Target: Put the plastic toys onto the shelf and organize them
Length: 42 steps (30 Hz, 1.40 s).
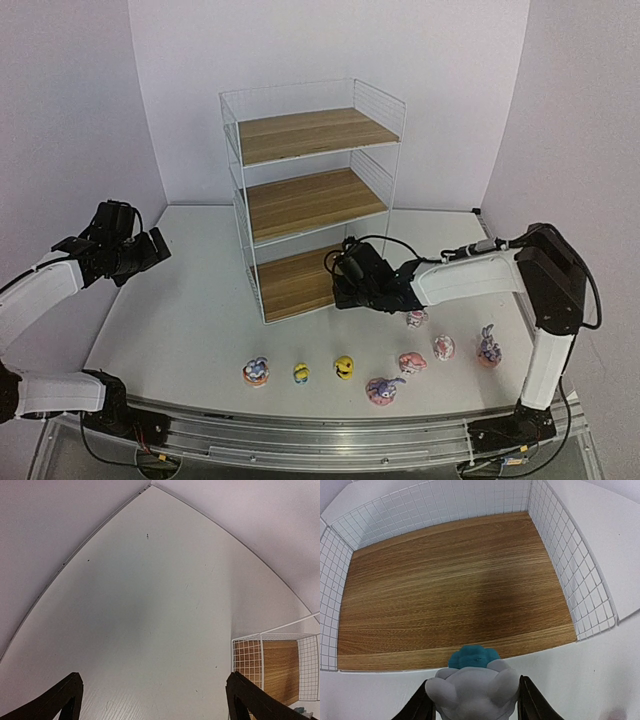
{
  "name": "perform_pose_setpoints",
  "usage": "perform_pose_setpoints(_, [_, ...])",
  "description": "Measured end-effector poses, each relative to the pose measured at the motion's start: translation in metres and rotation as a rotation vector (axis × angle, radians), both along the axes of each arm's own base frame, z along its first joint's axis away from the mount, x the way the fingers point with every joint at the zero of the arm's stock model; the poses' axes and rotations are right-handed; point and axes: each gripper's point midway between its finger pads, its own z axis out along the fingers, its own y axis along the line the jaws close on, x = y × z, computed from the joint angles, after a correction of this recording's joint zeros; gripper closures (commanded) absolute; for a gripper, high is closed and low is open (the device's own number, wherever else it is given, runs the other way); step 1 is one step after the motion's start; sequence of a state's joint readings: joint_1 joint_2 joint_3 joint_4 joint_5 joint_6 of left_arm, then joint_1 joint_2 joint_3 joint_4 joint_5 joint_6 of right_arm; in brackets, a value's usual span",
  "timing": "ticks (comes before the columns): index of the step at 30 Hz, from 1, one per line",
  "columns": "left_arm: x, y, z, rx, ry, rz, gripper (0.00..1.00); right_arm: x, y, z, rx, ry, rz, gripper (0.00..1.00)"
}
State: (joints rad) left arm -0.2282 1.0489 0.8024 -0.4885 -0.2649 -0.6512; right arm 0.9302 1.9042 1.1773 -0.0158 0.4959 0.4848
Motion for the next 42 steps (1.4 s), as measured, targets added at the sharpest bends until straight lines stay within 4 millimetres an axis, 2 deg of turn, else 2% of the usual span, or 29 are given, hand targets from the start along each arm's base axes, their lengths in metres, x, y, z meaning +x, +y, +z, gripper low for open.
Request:
perform_pose_setpoints(15, [0.000, 0.000, -0.001, 0.001, 0.004, 0.001, 0.01, 0.040, -0.006, -0.009, -0.039, -0.039, -0.006, 0.76])
perform_pose_setpoints(23, [0.001, 0.000, -0.005, 0.004, 0.017, 0.001, 0.00, 0.047, -0.006, -0.017, -0.060, -0.040, -0.005, 0.73])
perform_pose_setpoints(42, [0.001, 0.000, -0.006, 0.005, 0.021, 0.000, 0.00, 0.064, -0.012, -0.019, -0.073, -0.051, -0.018, 0.63])
